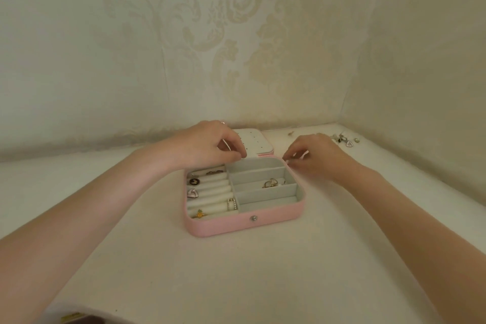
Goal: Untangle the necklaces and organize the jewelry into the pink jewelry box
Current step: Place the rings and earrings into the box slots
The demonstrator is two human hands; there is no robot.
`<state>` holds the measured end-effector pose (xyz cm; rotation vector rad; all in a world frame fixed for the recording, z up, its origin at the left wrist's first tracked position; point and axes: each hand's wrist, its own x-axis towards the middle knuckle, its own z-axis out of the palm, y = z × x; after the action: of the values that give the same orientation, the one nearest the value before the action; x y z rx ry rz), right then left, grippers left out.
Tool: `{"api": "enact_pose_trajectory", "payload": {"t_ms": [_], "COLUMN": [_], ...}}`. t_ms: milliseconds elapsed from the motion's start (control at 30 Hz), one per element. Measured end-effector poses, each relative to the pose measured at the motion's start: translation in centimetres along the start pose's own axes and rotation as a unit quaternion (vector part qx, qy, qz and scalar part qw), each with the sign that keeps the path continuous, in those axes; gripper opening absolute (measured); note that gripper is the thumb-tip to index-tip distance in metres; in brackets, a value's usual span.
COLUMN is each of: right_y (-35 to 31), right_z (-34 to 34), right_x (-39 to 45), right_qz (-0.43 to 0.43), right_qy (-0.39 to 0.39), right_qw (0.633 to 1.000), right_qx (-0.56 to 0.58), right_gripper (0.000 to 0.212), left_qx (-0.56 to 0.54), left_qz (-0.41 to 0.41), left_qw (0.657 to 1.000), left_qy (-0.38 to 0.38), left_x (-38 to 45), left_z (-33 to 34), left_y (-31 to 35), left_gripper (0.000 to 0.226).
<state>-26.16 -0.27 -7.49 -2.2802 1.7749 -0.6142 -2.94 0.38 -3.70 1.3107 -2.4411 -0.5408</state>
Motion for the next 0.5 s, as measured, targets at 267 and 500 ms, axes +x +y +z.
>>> {"api": "enact_pose_trajectory", "payload": {"t_ms": [267, 500], "right_y": [-1.5, -4.3], "right_z": [-3.9, -3.8], "right_x": [-1.0, -1.7], "right_qz": [0.036, -0.024], "right_qy": [0.057, -0.132], "right_qw": [0.938, 0.976], "right_qx": [0.341, 0.169], "right_gripper": [0.006, 0.004], "left_qx": [-0.020, -0.019], "left_qz": [0.016, 0.038], "left_qw": [0.999, 0.999], "left_qy": [0.018, 0.014], "left_x": [0.4, 2.0], "left_z": [0.2, 0.9], "left_y": [0.3, 1.0], "left_gripper": [0.023, 0.024]}}
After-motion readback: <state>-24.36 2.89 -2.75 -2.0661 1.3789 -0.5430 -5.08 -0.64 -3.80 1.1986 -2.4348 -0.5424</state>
